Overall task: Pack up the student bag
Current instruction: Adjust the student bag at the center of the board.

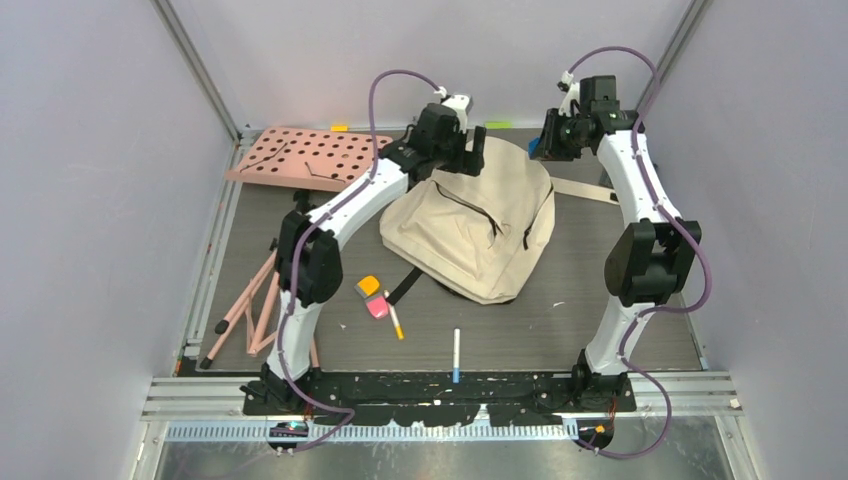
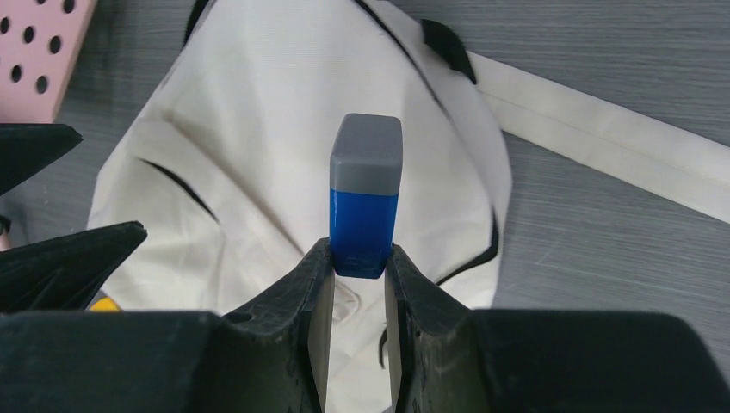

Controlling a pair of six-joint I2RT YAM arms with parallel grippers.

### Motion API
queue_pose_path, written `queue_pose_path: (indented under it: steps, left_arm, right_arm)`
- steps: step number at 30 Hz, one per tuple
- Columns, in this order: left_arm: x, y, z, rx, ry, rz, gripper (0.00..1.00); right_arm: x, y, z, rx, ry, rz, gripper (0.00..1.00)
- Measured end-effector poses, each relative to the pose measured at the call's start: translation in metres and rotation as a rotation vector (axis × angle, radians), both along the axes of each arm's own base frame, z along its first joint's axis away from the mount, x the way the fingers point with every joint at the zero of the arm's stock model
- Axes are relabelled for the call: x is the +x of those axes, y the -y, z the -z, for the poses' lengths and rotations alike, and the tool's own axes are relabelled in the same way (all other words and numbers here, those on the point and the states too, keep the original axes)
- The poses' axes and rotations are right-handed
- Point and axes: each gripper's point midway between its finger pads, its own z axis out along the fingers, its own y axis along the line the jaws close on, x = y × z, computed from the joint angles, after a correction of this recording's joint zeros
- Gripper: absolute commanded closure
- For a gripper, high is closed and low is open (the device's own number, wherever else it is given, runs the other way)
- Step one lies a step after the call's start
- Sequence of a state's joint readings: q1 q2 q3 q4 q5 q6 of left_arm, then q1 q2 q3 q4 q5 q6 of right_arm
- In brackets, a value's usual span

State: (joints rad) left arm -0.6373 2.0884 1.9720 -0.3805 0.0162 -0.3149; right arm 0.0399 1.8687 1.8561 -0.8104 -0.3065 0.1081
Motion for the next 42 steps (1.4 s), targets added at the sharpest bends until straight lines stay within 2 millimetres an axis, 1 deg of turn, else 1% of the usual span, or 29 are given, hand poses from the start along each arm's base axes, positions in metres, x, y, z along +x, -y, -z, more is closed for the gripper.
queue_pose_path:
  steps: [1,3,5,6,8,12,14,16,18,22,26,29,34,36,38,40,42]
  left_arm:
    - [0.004,0.004,0.004,0.005,-0.001,-0.006,0.10]
    - [0.018,0.010,0.016,0.023,0.000,-0.026,0.09]
    - [0.035,0.008,0.035,0.058,-0.007,-0.058,0.08]
    - [0.044,0.005,0.045,0.081,-0.008,-0.082,0.07]
    - [0.056,-0.003,0.064,0.132,-0.010,-0.122,0.05]
    - [0.068,-0.029,0.101,0.241,-0.032,-0.201,0.03]
    - [0.071,-0.037,0.110,0.265,-0.042,-0.221,0.09]
    - [0.072,-0.036,0.112,0.255,-0.050,-0.207,0.23]
    - [0.072,-0.026,0.112,0.206,-0.065,-0.156,0.35]
    - [0.067,0.004,0.118,0.078,-0.108,-0.004,0.50]
    - [0.067,0.024,0.121,-0.039,-0.145,0.116,0.55]
    - [0.066,0.041,0.119,-0.100,-0.143,0.197,0.59]
    - [0.049,0.074,0.113,-0.193,-0.142,0.303,0.62]
    - [0.038,0.091,0.110,-0.236,-0.152,0.340,0.63]
    - [0.023,0.111,0.105,-0.274,-0.165,0.385,0.62]
    - [0.006,0.129,0.101,-0.300,-0.178,0.425,0.57]
    - [-0.013,0.147,0.097,-0.322,-0.192,0.467,0.47]
  right_arm:
    - [0.002,0.004,0.003,-0.005,-0.003,0.011,0.99]
    - [0.007,0.013,0.011,-0.016,-0.015,0.031,0.99]
    - [0.013,0.018,0.022,-0.023,-0.034,0.040,0.99]
    - [0.015,0.018,0.027,-0.025,-0.043,0.039,0.99]
    - [0.015,0.016,0.033,-0.024,-0.058,0.034,0.99]
    - [0.015,0.013,0.033,-0.014,-0.058,0.023,0.99]
    - [0.014,0.012,0.034,-0.010,-0.060,0.019,0.99]
    - [0.012,0.010,0.038,-0.007,-0.072,0.015,0.99]
    - [0.009,0.010,0.044,-0.007,-0.086,0.013,0.99]
    - [0.003,0.011,0.055,-0.015,-0.114,0.006,0.99]
    - [-0.002,0.015,0.056,-0.038,-0.115,0.007,0.99]
    - [-0.008,0.019,0.048,-0.062,-0.095,0.011,0.99]
    - [-0.029,0.026,0.023,-0.096,-0.032,0.032,0.99]
    - [-0.039,0.028,0.011,-0.104,0.002,0.042,0.99]
    - [-0.048,0.029,0.001,-0.106,0.028,0.048,0.99]
    - [-0.058,0.029,-0.006,-0.098,0.045,0.048,0.99]
    - [-0.065,0.026,-0.010,-0.084,0.050,0.041,0.99]
